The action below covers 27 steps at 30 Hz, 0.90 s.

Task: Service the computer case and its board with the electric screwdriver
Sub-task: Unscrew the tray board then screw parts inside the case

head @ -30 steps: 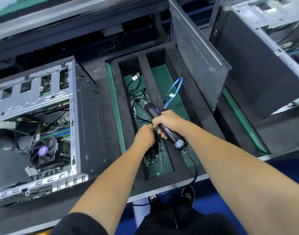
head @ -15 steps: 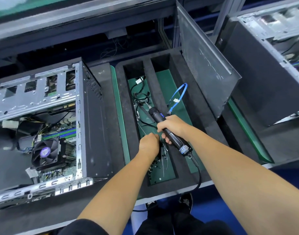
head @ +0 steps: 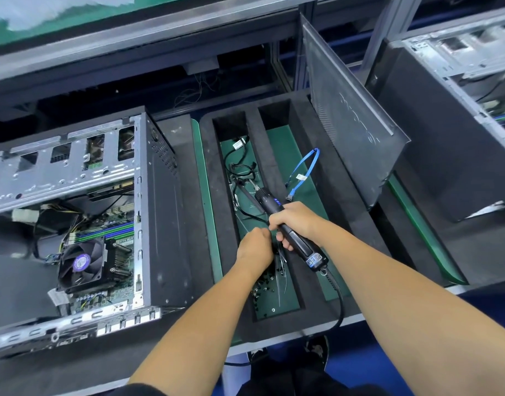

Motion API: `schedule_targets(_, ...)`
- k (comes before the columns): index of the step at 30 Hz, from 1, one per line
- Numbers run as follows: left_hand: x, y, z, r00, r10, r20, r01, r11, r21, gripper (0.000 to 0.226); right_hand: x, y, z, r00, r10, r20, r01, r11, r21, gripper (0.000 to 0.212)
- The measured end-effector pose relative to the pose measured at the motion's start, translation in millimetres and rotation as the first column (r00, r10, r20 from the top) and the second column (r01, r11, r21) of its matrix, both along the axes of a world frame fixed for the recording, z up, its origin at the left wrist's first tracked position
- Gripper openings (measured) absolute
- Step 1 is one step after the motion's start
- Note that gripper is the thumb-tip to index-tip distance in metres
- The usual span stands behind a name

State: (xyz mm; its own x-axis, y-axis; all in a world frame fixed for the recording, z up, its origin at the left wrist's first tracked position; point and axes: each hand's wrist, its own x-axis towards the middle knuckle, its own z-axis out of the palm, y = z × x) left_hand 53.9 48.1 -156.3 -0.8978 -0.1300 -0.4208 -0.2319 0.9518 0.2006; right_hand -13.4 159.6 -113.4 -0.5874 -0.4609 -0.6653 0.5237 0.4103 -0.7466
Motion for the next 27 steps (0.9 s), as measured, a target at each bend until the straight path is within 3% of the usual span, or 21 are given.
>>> schedule_targets(7,-3.0,-1.5,2.4,0.990,0.132,-0.051,-0.123,0.981,0.150,0.026,-0.6,-0.1,0.3,1.000,-0.002,0.005,0.002,1.000,-0.001,0.013)
schedule_targets(12,-3.6,-4.2,0.8,0.978,0.162,-0.128,-0.141,0.977,0.158,0.027,-0.3,0.4,1.7,1.000,0.002,0.009,-0.002,1.000,0.003,0.013)
schedule_targets(20,-4.4,-3.1,2.4,0.958,0.265,-0.112,-0.231,0.940,0.249,0.021,0.4,2.6,1.3,1.000,0.001,0.008,-0.001,1.000,0.009,0.013)
schedule_targets(23,-14.9,-7.7,11.2,0.888,0.446,-0.112,-0.365,0.832,0.419,0.026,2.0,-1.0,4.8,0.999,0.045,-0.012,-0.044,0.998,0.038,0.012)
schedule_targets(27,-36.6,-20.7,39.5,0.714,0.693,-0.102,-0.518,0.621,0.589,0.034,2.6,-9.2,29.9,0.995,0.095,-0.023,-0.094,0.994,0.048,0.019)
